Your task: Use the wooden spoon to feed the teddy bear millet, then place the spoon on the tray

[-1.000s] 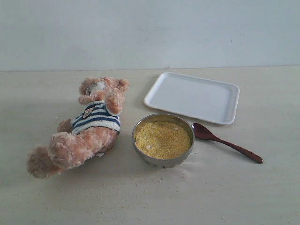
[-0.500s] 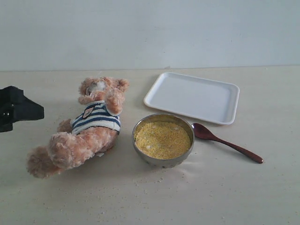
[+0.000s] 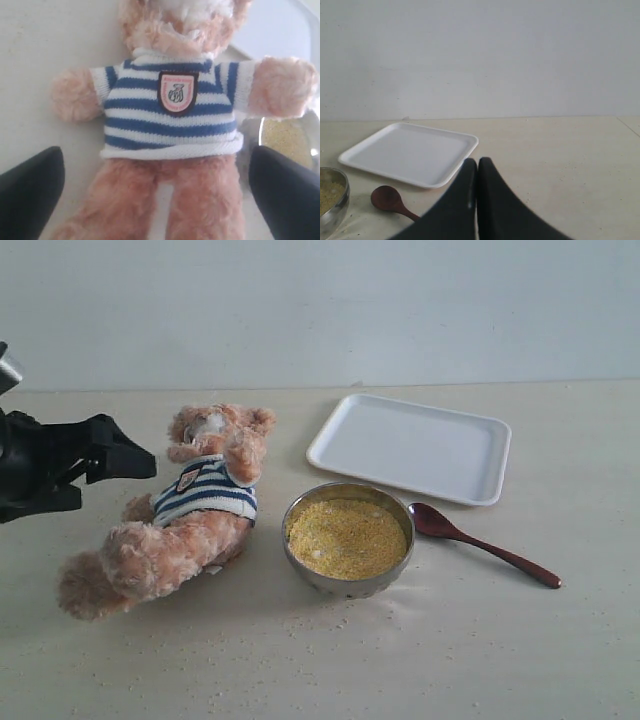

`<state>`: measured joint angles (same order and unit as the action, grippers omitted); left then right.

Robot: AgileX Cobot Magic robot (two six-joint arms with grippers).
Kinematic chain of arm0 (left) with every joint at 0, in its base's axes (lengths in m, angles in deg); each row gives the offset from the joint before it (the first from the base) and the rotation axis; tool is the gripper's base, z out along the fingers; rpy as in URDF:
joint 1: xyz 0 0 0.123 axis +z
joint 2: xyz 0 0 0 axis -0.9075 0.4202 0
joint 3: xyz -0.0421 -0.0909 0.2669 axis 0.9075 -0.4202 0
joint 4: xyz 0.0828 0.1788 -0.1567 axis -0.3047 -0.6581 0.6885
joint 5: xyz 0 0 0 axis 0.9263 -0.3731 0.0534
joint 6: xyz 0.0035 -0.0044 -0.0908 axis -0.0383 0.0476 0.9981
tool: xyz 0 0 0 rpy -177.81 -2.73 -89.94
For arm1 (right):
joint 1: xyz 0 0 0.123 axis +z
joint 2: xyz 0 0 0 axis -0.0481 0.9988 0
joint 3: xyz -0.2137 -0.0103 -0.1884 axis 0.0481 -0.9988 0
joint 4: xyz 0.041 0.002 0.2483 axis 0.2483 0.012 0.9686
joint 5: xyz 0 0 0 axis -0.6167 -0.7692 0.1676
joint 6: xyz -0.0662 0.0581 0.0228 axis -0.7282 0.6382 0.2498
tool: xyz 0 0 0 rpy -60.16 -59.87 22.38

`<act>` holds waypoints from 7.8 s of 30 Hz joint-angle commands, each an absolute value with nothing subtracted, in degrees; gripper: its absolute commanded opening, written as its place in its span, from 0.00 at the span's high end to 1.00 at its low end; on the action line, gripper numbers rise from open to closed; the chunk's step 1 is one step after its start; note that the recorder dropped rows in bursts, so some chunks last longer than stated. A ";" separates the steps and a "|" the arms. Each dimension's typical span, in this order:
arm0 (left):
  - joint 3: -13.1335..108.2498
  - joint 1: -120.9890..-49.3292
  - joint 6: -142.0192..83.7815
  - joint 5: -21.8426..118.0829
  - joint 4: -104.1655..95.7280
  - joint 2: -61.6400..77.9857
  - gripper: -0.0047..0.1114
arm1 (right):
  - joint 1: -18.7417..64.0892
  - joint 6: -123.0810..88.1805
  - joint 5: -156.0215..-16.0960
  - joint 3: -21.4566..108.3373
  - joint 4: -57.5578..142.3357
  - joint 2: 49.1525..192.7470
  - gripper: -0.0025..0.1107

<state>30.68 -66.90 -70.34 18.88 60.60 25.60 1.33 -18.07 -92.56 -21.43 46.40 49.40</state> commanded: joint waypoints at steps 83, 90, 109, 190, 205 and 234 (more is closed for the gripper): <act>11.95 -48.68 -96.26 -10.99 75.51 22.43 0.92 | 1.24 -18.15 -91.94 -21.46 46.57 49.15 0.98; 8.22 -47.43 -96.68 -10.52 76.03 22.04 0.92 | 1.24 -18.15 -91.94 -21.46 46.57 49.15 0.98; 7.46 -47.43 -96.16 -10.39 73.42 22.04 0.92 | 1.24 -18.15 -91.94 -21.46 46.57 49.15 0.98; 7.13 -47.43 -96.77 -3.87 73.43 22.04 0.92 | 1.24 -30.01 -117.92 8.95 55.98 78.31 0.98; 7.13 -47.43 -96.77 -3.87 73.43 22.04 0.92 | 1.89 -50.85 -135.37 36.36 60.58 138.76 0.46; 7.13 -47.43 -96.77 -3.87 73.43 22.04 0.92 | 16.27 -52.00 -130.03 46.79 38.14 163.69 0.42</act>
<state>7.41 -47.59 -96.26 -2.99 72.95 22.76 17.19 -51.41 -130.26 46.49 37.37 163.07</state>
